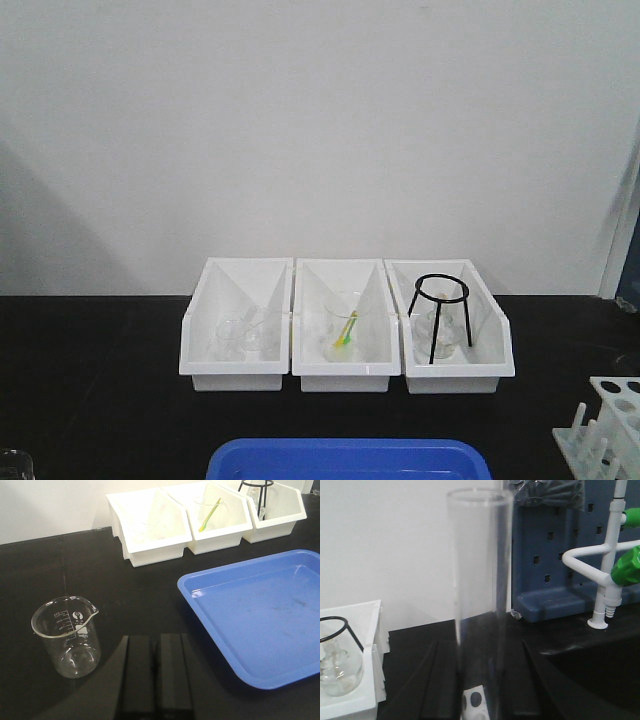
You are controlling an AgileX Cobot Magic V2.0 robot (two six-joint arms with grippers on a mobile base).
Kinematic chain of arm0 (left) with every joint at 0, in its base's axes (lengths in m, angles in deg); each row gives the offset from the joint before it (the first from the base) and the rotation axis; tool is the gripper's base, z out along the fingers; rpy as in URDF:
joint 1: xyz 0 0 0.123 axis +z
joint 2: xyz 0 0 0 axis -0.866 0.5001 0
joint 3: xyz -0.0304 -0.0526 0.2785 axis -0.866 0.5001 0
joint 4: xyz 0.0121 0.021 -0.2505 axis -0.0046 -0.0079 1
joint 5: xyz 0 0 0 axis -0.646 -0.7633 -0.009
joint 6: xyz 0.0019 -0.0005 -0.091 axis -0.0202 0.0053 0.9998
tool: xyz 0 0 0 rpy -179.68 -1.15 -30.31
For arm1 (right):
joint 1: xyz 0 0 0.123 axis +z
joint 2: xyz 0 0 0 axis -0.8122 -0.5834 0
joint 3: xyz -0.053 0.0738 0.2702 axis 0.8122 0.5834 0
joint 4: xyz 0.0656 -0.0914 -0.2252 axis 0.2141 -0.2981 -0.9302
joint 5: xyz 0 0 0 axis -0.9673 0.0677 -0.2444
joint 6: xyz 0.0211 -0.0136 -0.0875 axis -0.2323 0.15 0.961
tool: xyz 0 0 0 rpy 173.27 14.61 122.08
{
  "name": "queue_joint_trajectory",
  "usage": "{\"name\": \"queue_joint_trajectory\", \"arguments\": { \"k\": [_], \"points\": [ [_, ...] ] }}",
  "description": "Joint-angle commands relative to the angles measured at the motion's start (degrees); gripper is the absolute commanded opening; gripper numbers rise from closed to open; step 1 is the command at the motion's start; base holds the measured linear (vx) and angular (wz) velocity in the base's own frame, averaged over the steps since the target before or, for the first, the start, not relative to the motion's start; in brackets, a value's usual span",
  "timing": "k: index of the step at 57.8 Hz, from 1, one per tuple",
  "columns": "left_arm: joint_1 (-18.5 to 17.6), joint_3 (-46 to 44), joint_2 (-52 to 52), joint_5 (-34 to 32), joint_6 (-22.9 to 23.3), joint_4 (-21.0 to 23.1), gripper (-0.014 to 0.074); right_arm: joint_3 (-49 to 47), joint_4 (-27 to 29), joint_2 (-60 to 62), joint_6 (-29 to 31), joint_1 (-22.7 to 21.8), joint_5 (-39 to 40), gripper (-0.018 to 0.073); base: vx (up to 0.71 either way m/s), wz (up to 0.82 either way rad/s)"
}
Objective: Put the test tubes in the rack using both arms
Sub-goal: 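Lower the tube into a rack hole with the right gripper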
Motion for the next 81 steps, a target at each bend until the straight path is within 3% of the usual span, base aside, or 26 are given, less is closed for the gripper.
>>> {"name": "queue_joint_trajectory", "arguments": {
  "k": [1, 11, 28, 81],
  "points": [
    [0.10, -1.16, 0.59, -4.84, 0.60, -0.47, -0.0022, -1.59, -0.97, -0.52, 0.02, -0.76, 8.19, -0.0006, 0.00, 0.00],
    [0.10, -1.16, 0.59, -4.84, 0.60, -0.47, -0.0022, -1.59, -2.05, -4.05, -2.35, -0.76, 11.72, -0.0006, 0.00, 0.00],
    [0.10, -1.16, 0.59, -4.78, 0.60, -0.47, -0.0020, -1.59, -10.29, -10.70, -9.34, -0.76, 19.89, -0.0006, 0.00, 0.00],
    [0.10, -1.16, 0.59, -4.67, 0.60, -0.47, -0.0020, -1.59, -9.77, -12.20, -5.49, -0.76, 15.08, -0.0006, 0.00, 0.00]
  ]
}}
